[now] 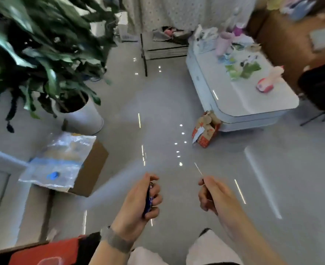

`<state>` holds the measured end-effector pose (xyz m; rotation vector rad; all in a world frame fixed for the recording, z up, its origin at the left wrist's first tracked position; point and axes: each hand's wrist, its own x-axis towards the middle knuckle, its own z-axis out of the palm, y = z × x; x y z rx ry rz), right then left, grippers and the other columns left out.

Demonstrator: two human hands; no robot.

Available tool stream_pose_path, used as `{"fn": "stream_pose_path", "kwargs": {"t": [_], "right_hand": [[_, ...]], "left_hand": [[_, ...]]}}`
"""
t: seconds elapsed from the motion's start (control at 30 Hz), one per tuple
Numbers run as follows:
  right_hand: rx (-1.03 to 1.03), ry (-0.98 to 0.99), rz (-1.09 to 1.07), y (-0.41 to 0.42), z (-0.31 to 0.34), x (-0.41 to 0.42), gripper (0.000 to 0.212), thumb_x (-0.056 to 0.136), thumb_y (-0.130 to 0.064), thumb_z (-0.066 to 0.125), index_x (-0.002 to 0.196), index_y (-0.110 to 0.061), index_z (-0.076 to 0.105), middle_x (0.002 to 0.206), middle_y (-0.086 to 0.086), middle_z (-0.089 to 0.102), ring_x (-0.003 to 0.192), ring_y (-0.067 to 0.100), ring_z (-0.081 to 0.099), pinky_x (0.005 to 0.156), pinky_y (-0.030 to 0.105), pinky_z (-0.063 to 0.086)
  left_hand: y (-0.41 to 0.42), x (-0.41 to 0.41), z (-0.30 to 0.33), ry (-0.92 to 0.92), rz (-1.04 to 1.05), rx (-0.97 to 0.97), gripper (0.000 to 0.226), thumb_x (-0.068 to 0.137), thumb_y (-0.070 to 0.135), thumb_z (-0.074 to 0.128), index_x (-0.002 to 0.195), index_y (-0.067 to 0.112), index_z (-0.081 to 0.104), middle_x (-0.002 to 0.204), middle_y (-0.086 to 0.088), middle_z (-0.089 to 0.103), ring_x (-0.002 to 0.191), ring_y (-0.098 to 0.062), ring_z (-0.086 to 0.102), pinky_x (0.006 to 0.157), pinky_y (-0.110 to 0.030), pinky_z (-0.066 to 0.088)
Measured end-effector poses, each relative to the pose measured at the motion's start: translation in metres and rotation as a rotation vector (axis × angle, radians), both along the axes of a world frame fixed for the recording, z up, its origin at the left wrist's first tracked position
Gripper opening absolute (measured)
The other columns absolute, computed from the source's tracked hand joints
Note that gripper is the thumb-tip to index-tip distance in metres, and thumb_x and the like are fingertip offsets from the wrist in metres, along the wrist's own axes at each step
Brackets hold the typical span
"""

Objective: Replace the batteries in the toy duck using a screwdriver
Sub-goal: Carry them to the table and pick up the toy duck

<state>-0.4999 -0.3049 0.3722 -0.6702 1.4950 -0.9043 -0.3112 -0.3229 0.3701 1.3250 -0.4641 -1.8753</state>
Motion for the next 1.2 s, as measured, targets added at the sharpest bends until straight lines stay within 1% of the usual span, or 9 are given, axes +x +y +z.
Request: {"fn": "stream_pose_path", "kwargs": {"t": [0.1, 0.23, 0.33, 0.43, 0.57, 0.7, 0.8, 1.0, 1.2], "right_hand": [[0.022, 0.015, -0.202, 0.013, 0.009, -0.104, 0.020, 0.100, -0.017, 0.043, 0.086, -0.009, 0.055, 0.054, 0.005, 0.045, 0.051, 0.020, 0.038, 0.041, 0.015, 0.032], [0.009, 0.015, -0.413, 0.032, 0.008, -0.227, 0.018, 0.099, -0.016, 0.046, 0.085, -0.010, 0.056, 0.056, 0.001, 0.047, 0.047, 0.016, 0.036, 0.047, 0.023, 0.032], [0.019, 0.023, -0.559, 0.038, 0.011, -0.300, 0.018, 0.098, -0.014, 0.048, 0.083, -0.010, 0.058, 0.056, -0.002, 0.049, 0.048, 0.013, 0.037, 0.050, 0.027, 0.032], [0.027, -0.002, -0.666, 0.032, 0.016, -0.354, 0.018, 0.097, -0.013, 0.048, 0.084, -0.009, 0.060, 0.056, -0.003, 0.050, 0.048, 0.012, 0.039, 0.052, 0.028, 0.033], [0.019, -0.016, -0.729, 0.002, 0.016, -0.420, 0.018, 0.097, -0.011, 0.048, 0.083, -0.008, 0.060, 0.056, -0.002, 0.050, 0.049, 0.013, 0.039, 0.053, 0.029, 0.032], [0.010, -0.025, -0.739, -0.049, 0.007, -0.489, 0.020, 0.097, -0.011, 0.047, 0.083, -0.010, 0.060, 0.057, -0.002, 0.050, 0.050, 0.015, 0.038, 0.053, 0.029, 0.033], [0.006, -0.019, -0.740, -0.092, 0.005, -0.545, 0.020, 0.097, -0.012, 0.047, 0.083, -0.010, 0.060, 0.057, -0.002, 0.049, 0.051, 0.015, 0.038, 0.054, 0.030, 0.033], [0.048, 0.054, -0.784, -0.163, 0.018, -0.662, 0.018, 0.097, -0.012, 0.049, 0.083, -0.009, 0.062, 0.058, -0.001, 0.051, 0.054, 0.016, 0.040, 0.054, 0.030, 0.034], [0.042, 0.032, -0.828, -0.234, 0.019, -0.778, 0.018, 0.096, -0.011, 0.050, 0.083, -0.008, 0.062, 0.058, 0.000, 0.050, 0.054, 0.017, 0.040, 0.055, 0.031, 0.034]], "left_hand": [[-0.032, -0.104, 0.000, 0.010, -0.158, -0.009, 0.020, 0.102, 0.029, 0.038, 0.098, 0.015, 0.052, 0.061, 0.004, 0.036, 0.047, -0.007, 0.032, 0.034, -0.015, 0.016], [-0.060, -0.238, -0.006, 0.128, -0.265, 0.050, 0.016, 0.100, 0.024, 0.040, 0.099, 0.014, 0.053, 0.061, 0.004, 0.041, 0.045, -0.006, 0.038, 0.032, -0.014, 0.019], [-0.069, -0.322, 0.001, 0.206, -0.316, 0.102, 0.014, 0.100, 0.018, 0.041, 0.101, 0.013, 0.054, 0.065, 0.002, 0.048, 0.046, -0.007, 0.044, 0.032, -0.014, 0.022], [-0.080, -0.382, 0.015, 0.239, -0.343, 0.129, 0.014, 0.099, 0.012, 0.043, 0.103, 0.014, 0.056, 0.074, -0.001, 0.056, 0.051, -0.010, 0.051, 0.032, -0.015, 0.030], [-0.110, -0.451, 0.018, 0.190, -0.376, 0.169, 0.018, 0.098, 0.007, 0.045, 0.104, 0.014, 0.061, 0.085, -0.004, 0.068, 0.062, -0.015, 0.066, 0.039, -0.019, 0.046], [-0.159, -0.526, 0.013, 0.204, -0.383, 0.193, 0.021, 0.098, 0.002, 0.043, 0.100, 0.012, 0.062, 0.084, -0.005, 0.073, 0.071, -0.019, 0.072, 0.048, -0.025, 0.055], [-0.203, -0.586, 0.009, 0.239, -0.422, 0.212, 0.022, 0.097, 0.001, 0.043, 0.099, 0.010, 0.063, 0.083, -0.007, 0.072, 0.070, -0.021, 0.071, 0.050, -0.027, 0.057], [-0.299, -0.710, 0.015, 0.247, -0.551, 0.237, 0.020, 0.097, 0.002, 0.044, 0.102, 0.009, 0.062, 0.081, -0.007, 0.067, 0.056, -0.015, 0.062, 0.045, -0.026, 0.054], [-0.379, -0.842, 0.020, 0.218, -0.612, 0.185, 0.019, 0.098, 0.005, 0.045, 0.104, 0.010, 0.062, 0.084, -0.007, 0.070, 0.067, -0.019, 0.065, 0.056, -0.031, 0.058]]}}
